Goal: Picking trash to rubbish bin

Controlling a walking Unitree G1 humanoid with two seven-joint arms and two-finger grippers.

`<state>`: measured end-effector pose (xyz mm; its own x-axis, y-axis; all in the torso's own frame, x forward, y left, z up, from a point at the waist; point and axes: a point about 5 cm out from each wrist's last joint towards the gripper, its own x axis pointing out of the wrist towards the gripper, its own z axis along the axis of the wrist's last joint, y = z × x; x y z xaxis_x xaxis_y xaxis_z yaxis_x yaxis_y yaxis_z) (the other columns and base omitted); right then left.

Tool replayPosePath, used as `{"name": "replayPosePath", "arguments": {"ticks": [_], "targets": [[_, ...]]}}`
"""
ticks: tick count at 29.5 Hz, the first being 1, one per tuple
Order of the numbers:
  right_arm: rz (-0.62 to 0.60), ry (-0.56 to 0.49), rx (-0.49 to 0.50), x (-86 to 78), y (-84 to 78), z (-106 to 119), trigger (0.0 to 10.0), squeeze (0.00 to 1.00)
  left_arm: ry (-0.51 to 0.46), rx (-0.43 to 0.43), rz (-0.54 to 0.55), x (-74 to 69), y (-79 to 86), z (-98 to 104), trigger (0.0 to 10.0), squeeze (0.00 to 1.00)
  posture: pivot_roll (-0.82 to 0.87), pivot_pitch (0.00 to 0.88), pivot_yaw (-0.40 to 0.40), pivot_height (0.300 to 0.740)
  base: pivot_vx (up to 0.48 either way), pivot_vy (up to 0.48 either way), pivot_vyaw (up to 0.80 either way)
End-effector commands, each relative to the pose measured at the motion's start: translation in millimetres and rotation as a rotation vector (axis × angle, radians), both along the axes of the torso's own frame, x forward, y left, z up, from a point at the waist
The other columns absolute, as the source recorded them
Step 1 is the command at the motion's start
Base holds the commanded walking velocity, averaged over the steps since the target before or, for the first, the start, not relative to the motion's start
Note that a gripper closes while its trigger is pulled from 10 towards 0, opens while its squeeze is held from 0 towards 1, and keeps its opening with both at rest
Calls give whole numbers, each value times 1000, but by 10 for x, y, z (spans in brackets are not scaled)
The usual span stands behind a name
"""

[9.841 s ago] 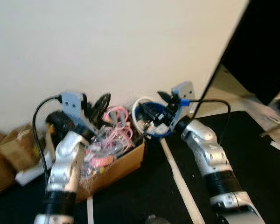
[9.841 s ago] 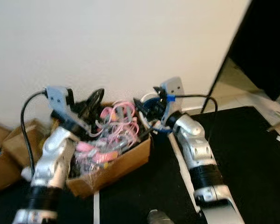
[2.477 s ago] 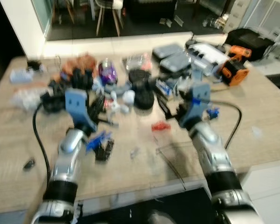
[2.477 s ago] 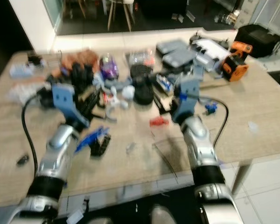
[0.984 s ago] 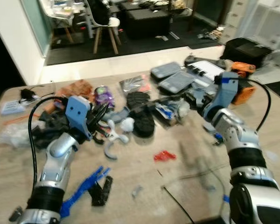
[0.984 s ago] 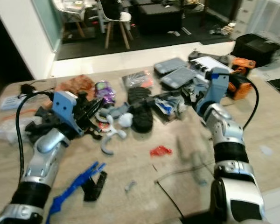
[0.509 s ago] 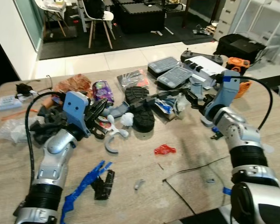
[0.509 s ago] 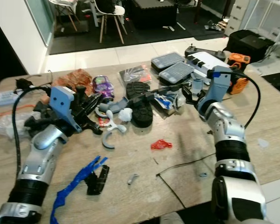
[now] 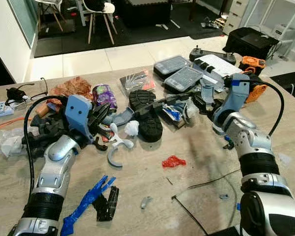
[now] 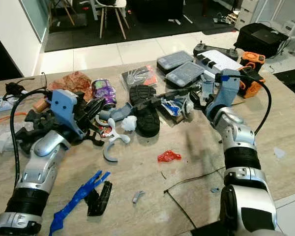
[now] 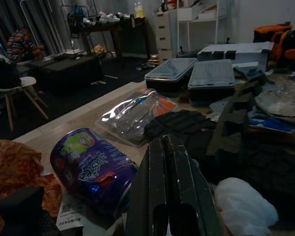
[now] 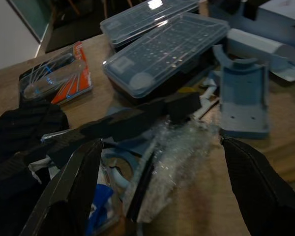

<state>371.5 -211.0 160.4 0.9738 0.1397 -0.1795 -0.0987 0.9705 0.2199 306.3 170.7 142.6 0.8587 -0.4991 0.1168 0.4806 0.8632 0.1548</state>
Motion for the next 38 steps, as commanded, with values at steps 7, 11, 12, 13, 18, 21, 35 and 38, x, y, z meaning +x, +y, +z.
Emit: {"name": "replayPosePath", "arguments": {"ticks": [7,11,12,13,18,21,35,38], "targets": [[33,2,-9,-19,58,-28,10000,0,0,18,17,6,34,13,10000,0,-3,0,-10,740,0,0,0],[39,1,-2,-18,64,-26,10000,0,-3,22,25,17,33,22,10000,0,-3,0,-10,740,0,0,0],[41,2,2,-17,66,-26,10000,0,-4,26,29,23,33,28,10000,0,-3,0,-10,740,0,0,0],[42,10,23,-10,68,-37,10000,0,-8,37,40,37,34,37,10000,0,-3,0,-10,740,0,0,0],[-2,55,94,27,-22,-118,10000,0,-18,80,33,62,24,63,10000,0,-1,0,-6,740,0,0,0],[-20,68,104,67,-73,-120,10000,0,-27,124,21,86,43,110,10000,0,5,0,-3,740,0,0,0],[243,78,-14,190,276,-37,10000,0,-51,222,15,92,154,221,10000,0,42,0,-2,740,0,0,0],[228,76,-46,203,254,-49,10000,0,-48,242,-12,78,134,214,10000,0,44,0,-2,740,0,0,0]]}}
